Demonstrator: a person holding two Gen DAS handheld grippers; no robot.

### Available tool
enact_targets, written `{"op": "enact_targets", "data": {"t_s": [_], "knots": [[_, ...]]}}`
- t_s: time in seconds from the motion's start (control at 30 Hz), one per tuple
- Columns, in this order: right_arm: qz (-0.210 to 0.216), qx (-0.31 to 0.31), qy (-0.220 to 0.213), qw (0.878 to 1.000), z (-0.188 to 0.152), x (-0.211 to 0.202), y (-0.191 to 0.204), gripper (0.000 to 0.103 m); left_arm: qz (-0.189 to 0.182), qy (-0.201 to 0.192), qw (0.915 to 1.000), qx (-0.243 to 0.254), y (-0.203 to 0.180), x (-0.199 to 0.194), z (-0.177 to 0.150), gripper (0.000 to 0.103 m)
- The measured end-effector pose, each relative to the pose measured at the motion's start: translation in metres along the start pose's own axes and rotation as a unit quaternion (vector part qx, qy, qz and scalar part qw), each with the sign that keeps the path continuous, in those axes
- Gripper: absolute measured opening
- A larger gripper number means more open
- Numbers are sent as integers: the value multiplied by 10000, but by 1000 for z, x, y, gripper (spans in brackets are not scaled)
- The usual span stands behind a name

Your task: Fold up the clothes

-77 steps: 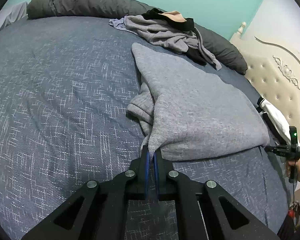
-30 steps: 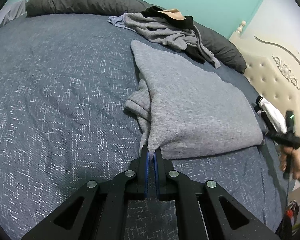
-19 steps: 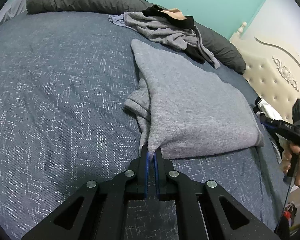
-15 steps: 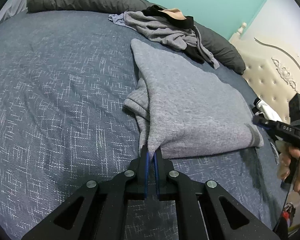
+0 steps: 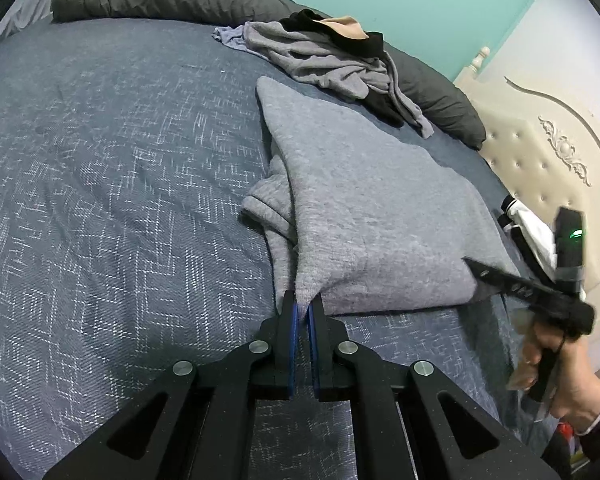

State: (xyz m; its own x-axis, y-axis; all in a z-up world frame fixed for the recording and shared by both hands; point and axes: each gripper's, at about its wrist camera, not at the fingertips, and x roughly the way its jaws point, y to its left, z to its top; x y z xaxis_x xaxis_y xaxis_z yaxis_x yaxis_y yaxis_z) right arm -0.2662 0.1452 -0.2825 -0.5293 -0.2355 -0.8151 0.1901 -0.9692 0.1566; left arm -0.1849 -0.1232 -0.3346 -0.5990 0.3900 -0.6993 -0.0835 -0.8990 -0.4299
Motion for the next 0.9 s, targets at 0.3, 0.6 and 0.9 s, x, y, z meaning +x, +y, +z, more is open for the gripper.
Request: {"op": "enact_targets", "data": {"t_s": [0.3,0.6,0.9], "knots": [[-41,74,102,9999,-30,7,-3,7,-46,-19,10000,-6,-4,6,8,6],[37,159,-146,9998,-7,-16,-6,7,-72,-58,9999,-128,-2,1,9,7],[-405,-423,32,9983,-16,18,10,6,-84,-256,9983,-523,11,-27,5,7]]}}
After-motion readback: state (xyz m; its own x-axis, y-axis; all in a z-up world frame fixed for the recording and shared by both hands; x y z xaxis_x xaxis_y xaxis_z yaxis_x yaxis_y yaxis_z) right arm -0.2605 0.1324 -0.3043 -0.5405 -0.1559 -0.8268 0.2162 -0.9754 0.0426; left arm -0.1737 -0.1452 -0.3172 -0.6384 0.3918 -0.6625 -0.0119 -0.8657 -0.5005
